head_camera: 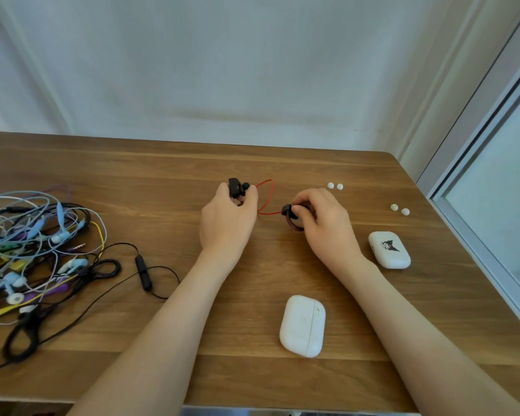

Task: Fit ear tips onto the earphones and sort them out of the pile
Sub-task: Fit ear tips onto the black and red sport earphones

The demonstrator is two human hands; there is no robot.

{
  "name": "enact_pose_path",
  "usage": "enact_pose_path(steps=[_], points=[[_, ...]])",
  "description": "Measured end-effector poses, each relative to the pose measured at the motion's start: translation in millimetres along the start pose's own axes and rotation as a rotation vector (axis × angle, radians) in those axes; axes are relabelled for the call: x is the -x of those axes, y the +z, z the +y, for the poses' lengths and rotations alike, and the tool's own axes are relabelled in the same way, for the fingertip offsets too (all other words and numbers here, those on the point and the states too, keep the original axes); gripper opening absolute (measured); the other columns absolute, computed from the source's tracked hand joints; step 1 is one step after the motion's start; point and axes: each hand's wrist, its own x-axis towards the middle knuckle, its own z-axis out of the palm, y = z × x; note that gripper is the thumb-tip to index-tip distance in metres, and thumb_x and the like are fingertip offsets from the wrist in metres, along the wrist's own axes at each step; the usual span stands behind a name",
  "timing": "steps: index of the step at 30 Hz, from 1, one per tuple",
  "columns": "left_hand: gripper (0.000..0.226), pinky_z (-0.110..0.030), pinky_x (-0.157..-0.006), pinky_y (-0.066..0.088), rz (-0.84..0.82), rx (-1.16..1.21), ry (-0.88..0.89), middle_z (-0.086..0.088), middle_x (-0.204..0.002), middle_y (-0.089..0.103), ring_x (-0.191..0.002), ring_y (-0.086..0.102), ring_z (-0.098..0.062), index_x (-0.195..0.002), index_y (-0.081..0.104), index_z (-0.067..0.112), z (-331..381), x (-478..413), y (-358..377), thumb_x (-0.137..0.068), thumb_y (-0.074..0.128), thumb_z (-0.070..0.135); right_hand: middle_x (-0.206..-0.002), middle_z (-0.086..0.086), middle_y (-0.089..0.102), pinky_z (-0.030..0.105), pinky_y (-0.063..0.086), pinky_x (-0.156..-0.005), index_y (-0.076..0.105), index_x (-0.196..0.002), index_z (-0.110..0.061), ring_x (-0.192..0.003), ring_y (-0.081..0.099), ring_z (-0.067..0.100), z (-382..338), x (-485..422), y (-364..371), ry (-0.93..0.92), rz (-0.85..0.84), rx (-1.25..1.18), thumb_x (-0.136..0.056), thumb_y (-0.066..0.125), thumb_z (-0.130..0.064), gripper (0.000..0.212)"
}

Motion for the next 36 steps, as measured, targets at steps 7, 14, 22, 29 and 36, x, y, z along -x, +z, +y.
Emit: enact_pose_path(steps=[7, 14, 22, 29, 36], points=[[0.024, -0.036, -0.099, 0.027, 0.155, -0.342, 0.23, -0.01, -0.132, 0.033, -0.123, 0.033, -0.026, -0.106, 0.06, 0.015, -13, -3, 8, -0.087, 0.061, 0.03, -0.09, -0.011, 0.05, 0.002, 0.034, -0.075, 0.062, -0.097, -0.01, -0.084, 0.048, -0.007, -1, 0, 0, -0.003, 0.084, -0.022, -0.092, 0.058, -0.006, 0.007], [0.026, -0.019, -0.093, 0.016, -0.206, -0.157, 0.636, 0.013, -0.102, 0.064, -0.102, 0.047, 0.005, -0.12, 0.053, 0.029, -6, 8, 12, -0.096, 0.041, 0.029, -0.091, -0.008, 0.061, 0.012, 0.045, -0.074, 0.061, -0.09, -0.025, -0.084, 0.056, -0.001, -8, 1, 1, 0.097, 0.12, -0.282, -0.09, 0.061, -0.008, 0.017], [0.029, -0.017, -0.088, 0.046, -0.449, 0.222, 0.314, 0.011, -0.109, 0.067, -0.102, 0.06, 0.003, -0.127, 0.054, 0.026, -1, 7, 15, -0.1, 0.047, 0.027, -0.091, -0.008, 0.063, 0.012, 0.046, -0.075, 0.057, -0.091, -0.028, -0.083, 0.059, 0.001, -15, 1, -2, 0.171, 0.102, -0.435, -0.088, 0.063, -0.007, 0.022], [0.03, -0.025, -0.092, 0.048, -0.426, 0.399, 0.165, 0.008, -0.085, 0.07, -0.092, 0.065, -0.003, -0.124, 0.056, 0.025, 3, 7, 12, -0.094, 0.057, 0.021, -0.071, -0.013, 0.06, 0.017, 0.046, -0.069, 0.061, -0.081, -0.019, -0.068, 0.053, 0.002, -10, -1, -4, 0.276, 0.168, -0.579, -0.09, 0.062, -0.01, 0.012], [0.02, -0.012, -0.075, 0.046, -0.462, 0.523, 0.138, 0.003, -0.084, 0.073, -0.084, 0.068, -0.004, -0.115, 0.058, 0.018, 3, 7, 11, -0.095, 0.056, 0.02, -0.083, -0.009, 0.067, 0.025, 0.05, -0.083, 0.068, -0.089, -0.025, -0.082, 0.062, 0.004, -5, -1, 0, 0.261, 0.088, -0.568, -0.097, 0.049, -0.005, 0.029]])
